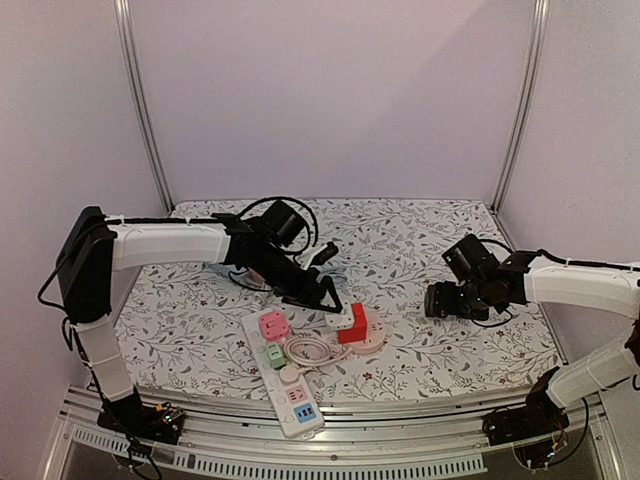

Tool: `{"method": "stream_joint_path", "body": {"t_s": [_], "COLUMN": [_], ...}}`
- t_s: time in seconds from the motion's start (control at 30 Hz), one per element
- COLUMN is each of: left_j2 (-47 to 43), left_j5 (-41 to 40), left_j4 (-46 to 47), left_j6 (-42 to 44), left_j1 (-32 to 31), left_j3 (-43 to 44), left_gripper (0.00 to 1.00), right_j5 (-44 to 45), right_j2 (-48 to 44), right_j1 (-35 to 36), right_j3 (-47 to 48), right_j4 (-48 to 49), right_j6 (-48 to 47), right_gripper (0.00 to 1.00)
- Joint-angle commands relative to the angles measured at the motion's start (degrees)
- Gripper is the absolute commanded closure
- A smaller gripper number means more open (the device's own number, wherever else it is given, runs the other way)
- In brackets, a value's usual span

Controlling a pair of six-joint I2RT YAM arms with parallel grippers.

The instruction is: Pull the plug off the socket

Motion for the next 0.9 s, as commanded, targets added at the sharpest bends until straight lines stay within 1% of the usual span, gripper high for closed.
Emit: {"method": "stream_joint_path", "body": {"t_s": [0.0, 0.1, 0.23, 0.4, 0.53, 0.63, 0.87], "left_j2": [-1.5, -1.1, 0.1, 1.1, 2.0, 2.4, -0.2], "left_j5": [2.2, 4.3, 8.3, 8.8, 6.7, 7.1, 9.0], "left_j4": [2.4, 3.7, 6.2, 6.2, 3.5, 3.4, 6.2], "left_j6": [-0.5, -1.5, -4.3, -5.5, -4.8, -5.0, -3.9], "left_j1": [0.2, 0.5, 1.4, 1.6, 1.6, 1.6, 1.1], "left_j3": [-1.4, -1.8, -2.7, -2.7, -1.7, -1.6, -2.1], "left_gripper": [0.21, 0.20, 0.20, 0.20, 0.20, 0.20, 0.20], "right_j5": [0.5, 0.4, 0.8, 0.7, 0.6, 0.8, 0.9], "right_j2": [-0.1, -1.3, -4.5, -8.2, -9.5, -9.7, -9.6], "right_j1": [-0.5, -0.5, -0.5, -0.5, -0.5, -0.5, -0.5], "right_j3": [-0.8, -0.8, -0.4, 0.0, 0.0, 0.0, -0.2], "right_j4": [0.6, 0.2, -1.1, -2.7, -3.2, -3.3, -3.4], "right_j6": [-0.1, -0.4, -1.1, -1.3, -1.3, -1.3, -1.3], "right_gripper": [0.17, 0.11, 0.08, 0.07, 0.07, 0.07, 0.07]}}
